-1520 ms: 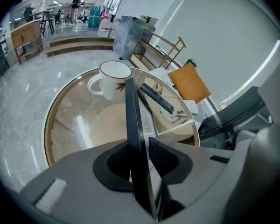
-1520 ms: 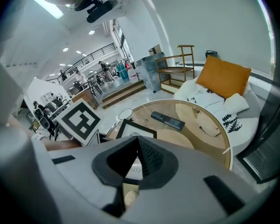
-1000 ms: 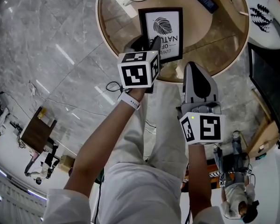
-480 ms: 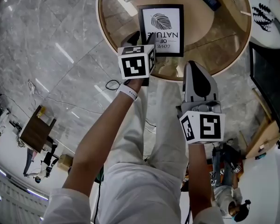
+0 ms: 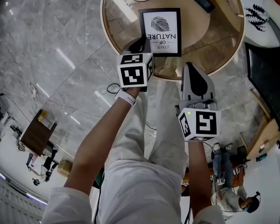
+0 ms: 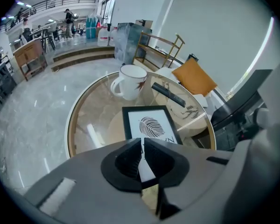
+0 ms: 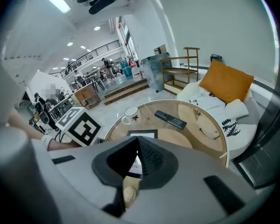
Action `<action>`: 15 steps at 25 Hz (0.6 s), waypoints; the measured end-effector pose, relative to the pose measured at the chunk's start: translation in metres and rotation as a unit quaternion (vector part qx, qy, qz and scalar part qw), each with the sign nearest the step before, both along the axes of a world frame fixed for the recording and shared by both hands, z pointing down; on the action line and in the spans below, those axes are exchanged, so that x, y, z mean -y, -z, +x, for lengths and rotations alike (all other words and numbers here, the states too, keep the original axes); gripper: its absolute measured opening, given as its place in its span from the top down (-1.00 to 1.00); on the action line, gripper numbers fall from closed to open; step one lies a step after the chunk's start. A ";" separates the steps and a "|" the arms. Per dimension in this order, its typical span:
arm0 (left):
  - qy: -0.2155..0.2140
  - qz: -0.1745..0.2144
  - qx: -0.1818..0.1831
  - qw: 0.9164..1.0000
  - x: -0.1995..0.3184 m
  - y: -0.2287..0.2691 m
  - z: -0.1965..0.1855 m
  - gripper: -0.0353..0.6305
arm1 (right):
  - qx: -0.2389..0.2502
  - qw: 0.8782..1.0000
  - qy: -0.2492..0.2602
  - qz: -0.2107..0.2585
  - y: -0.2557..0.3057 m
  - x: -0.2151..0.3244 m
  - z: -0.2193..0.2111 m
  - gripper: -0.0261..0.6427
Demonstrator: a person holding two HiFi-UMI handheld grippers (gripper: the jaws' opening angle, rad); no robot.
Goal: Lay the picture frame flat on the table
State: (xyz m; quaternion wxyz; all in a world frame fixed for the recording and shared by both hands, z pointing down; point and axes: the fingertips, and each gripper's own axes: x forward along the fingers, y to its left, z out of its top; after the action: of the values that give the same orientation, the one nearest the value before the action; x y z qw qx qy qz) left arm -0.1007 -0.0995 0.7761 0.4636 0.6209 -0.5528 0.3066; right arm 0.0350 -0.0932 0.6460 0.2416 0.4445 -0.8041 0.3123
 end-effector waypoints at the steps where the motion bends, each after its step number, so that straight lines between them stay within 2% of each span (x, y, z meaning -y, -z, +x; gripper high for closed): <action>1: -0.006 0.007 0.001 1.000 0.000 0.010 0.001 0.84 | -0.003 1.000 0.003 0.004 0.006 0.000 0.001 0.91; 8: -0.025 0.053 -0.010 0.998 0.002 0.091 0.008 0.88 | -0.029 0.999 0.010 0.012 0.046 0.002 0.013 0.91; 15: -0.061 0.083 -0.026 0.994 -0.005 0.191 0.008 0.88 | -0.032 0.999 -0.002 0.027 0.112 0.003 0.021 0.90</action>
State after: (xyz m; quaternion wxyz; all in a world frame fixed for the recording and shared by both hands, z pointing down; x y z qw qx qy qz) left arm -0.0931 -0.0949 0.5851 0.4049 0.6975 -0.5252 0.2716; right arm 0.0561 -0.0957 0.5338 0.2544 0.4621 -0.8034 0.2762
